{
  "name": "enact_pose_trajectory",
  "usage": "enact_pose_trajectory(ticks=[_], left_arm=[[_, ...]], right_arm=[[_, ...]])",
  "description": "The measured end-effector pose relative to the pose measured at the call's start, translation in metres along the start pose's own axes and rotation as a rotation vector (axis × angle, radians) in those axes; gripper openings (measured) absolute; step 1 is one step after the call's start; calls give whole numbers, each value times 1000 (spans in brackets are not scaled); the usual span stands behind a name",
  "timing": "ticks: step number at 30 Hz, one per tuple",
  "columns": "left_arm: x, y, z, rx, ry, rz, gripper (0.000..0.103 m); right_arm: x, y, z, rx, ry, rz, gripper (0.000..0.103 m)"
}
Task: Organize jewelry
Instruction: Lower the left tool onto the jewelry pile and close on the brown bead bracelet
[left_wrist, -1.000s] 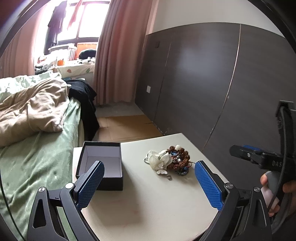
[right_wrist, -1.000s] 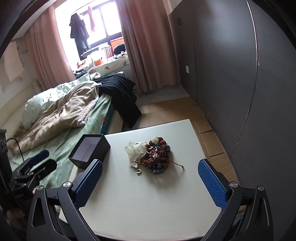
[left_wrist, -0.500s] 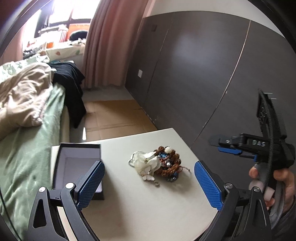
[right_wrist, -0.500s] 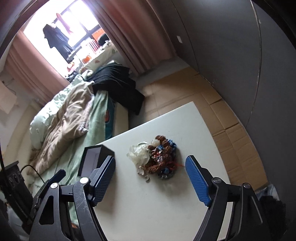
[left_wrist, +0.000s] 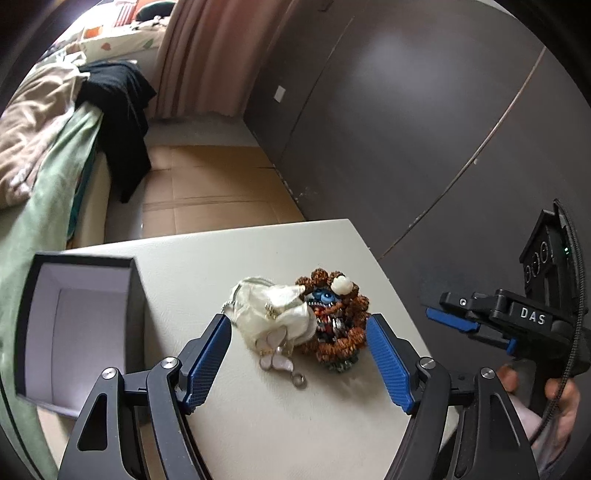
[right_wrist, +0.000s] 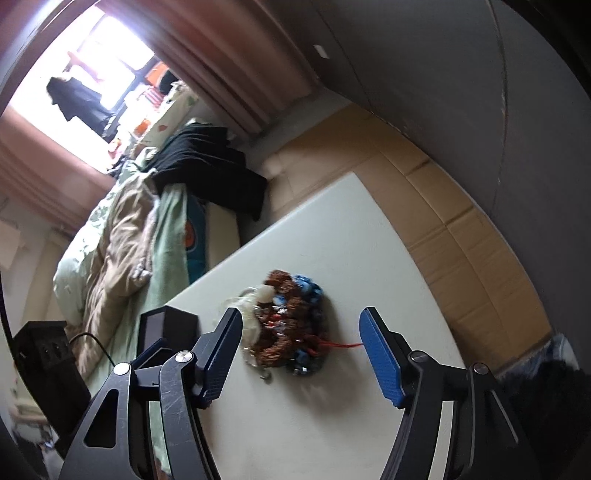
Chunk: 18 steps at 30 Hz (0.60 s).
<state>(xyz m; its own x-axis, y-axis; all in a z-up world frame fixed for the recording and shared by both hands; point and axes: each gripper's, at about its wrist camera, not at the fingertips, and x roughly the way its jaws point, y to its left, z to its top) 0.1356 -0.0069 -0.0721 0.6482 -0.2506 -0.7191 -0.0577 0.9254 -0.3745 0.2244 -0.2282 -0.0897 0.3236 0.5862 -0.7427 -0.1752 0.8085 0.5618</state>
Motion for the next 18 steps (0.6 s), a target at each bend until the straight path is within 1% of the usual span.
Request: enact_pose_trajectory(ticks=[2, 4, 7, 9, 11, 13, 14, 15, 16, 17, 18], left_arm=[[13, -5, 1, 25, 11, 23, 76], [23, -8, 1, 39, 25, 24, 76], [37, -14, -1, 94, 38, 82, 76], [46, -13, -3, 107, 49, 117, 76], [53, -9, -3, 105, 62, 111, 75], [58, -6, -2, 104, 62, 109, 62], [60, -5, -1, 107, 65, 105, 58], [62, -5, 0, 110, 67, 103, 39], [65, -2, 0, 109, 73, 100, 11], [67, 0, 0, 101, 85, 93, 3], [66, 2, 0, 88, 82, 80, 3]], right_arm=[[6, -4, 2, 27, 20, 16, 62], [16, -3, 3, 33, 48, 25, 62], [26, 2, 3, 30, 75, 16, 62], [32, 4, 3, 38, 88, 22, 61], [36, 5, 4, 35, 92, 19, 59], [41, 6, 6, 43, 101, 19, 59], [44, 6, 6, 47, 106, 17, 58], [47, 6, 6, 54, 112, 13, 54], [49, 6, 6, 59, 117, 9, 51], [51, 4, 7, 62, 122, 4, 50], [53, 4, 6, 62, 126, 1, 49]])
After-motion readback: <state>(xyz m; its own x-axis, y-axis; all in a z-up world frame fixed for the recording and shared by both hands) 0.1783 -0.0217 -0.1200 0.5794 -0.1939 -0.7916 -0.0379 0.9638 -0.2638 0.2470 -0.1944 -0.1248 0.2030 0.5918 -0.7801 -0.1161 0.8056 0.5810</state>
